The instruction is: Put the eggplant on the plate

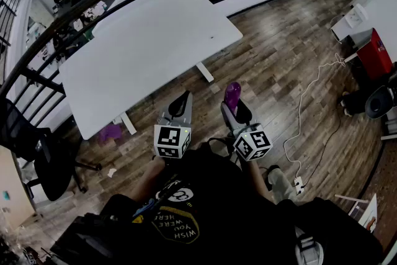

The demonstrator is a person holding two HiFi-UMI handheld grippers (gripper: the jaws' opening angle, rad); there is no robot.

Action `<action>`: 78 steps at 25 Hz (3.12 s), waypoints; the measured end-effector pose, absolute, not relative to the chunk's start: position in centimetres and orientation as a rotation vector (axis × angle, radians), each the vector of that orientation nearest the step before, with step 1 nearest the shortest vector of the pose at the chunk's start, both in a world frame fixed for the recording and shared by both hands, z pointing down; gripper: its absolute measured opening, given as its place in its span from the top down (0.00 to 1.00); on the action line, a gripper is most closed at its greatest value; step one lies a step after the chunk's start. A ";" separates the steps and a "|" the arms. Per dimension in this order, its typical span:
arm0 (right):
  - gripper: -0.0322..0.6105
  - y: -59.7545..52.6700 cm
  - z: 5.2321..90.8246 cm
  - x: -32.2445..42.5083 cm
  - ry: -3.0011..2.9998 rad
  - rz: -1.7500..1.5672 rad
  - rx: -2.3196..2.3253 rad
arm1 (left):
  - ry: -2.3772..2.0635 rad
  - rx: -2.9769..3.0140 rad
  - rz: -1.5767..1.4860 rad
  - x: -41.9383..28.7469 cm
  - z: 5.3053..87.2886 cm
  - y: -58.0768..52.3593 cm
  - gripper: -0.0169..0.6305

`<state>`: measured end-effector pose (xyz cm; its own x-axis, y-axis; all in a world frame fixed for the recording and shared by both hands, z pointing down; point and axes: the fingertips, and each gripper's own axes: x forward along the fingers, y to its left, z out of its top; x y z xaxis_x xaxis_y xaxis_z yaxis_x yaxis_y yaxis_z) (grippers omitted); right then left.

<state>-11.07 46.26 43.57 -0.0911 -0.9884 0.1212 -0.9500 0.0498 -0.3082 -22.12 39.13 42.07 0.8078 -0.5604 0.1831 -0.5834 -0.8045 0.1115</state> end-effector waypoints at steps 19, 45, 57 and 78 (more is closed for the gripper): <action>0.62 43.3 44.3 -15.0 2.143 -0.499 -2.032 | -0.819 2.834 0.189 -24.8 42.6 36.9 0.97; 0.62 31.5 46.6 4.9 2.232 -0.605 -1.877 | -0.825 2.773 0.241 -3.1 45.3 25.1 0.97; 0.62 13.6 48.7 8.7 2.343 -0.683 -1.796 | -0.932 2.678 0.297 0.0 48.2 8.1 0.97; 0.62 -22.4 61.9 14.4 2.903 -0.817 -1.714 | -1.065 2.605 0.433 2.9 56.1 -18.0 0.97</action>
